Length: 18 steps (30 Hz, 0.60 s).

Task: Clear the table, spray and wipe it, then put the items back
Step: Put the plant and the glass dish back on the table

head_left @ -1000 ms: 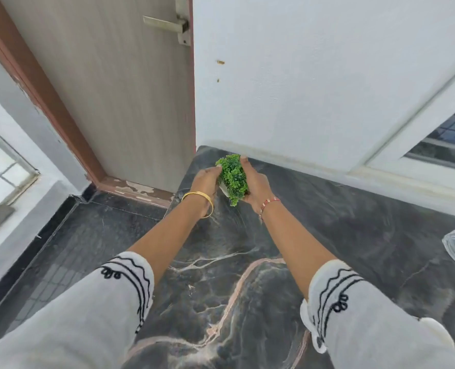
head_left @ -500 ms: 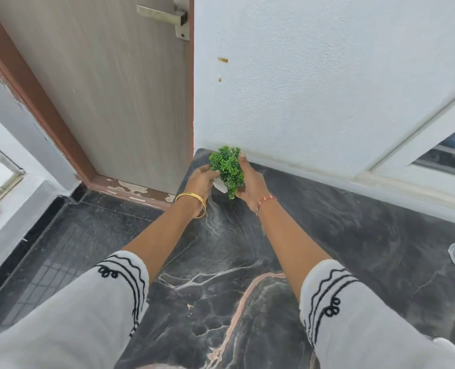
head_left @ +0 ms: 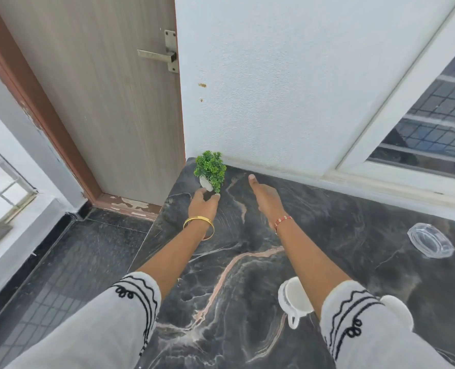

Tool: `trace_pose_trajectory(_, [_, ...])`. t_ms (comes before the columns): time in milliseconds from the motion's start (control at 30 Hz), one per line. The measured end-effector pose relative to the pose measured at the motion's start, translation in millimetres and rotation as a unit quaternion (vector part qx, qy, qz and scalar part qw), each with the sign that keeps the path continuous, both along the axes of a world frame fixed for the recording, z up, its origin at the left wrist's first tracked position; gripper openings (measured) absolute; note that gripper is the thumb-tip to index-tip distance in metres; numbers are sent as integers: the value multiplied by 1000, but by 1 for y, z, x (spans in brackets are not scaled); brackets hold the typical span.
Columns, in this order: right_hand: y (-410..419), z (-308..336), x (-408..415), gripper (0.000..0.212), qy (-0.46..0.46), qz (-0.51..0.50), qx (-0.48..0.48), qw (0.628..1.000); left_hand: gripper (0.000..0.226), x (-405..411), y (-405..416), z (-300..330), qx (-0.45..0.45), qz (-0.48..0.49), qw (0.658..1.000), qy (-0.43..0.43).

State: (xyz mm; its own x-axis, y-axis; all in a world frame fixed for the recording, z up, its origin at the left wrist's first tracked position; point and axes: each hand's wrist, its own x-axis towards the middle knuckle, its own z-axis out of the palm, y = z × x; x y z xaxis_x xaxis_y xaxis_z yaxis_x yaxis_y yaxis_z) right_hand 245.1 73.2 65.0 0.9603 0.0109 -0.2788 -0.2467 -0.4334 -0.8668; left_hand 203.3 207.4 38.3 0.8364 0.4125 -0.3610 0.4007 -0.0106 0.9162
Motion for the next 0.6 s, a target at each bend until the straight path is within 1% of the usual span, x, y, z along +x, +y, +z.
trace_pose_trajectory(133, [-46,13,-39,53,8,-6,-9,1000,52,-34,-33,14,25,-24,999,2])
trace_pose_trajectory(267, [-99,25,-89,53,-17,-19,-18,999,50,-87,-84,19,114,-94,989,4])
trace_pose_trajectory(333, [-130,23,-112,46,-39,-35,-29,998,51,-116,-113,14,139,-143,980,4])
trace_pose_trajectory(467, [-186,5,-150,27,-58,-74,-124,988,53,-154,-151,0,158,-219,963,2])
trace_pose_trajectory(500, [-202,-1,-162,28,-53,-90,-154,983,55,-162,-160,-4,162,-238,958,3])
trace_pose_trajectory(600, [-235,-17,-185,42,-20,-109,-265,958,60,-171,-170,-12,192,-273,943,16])
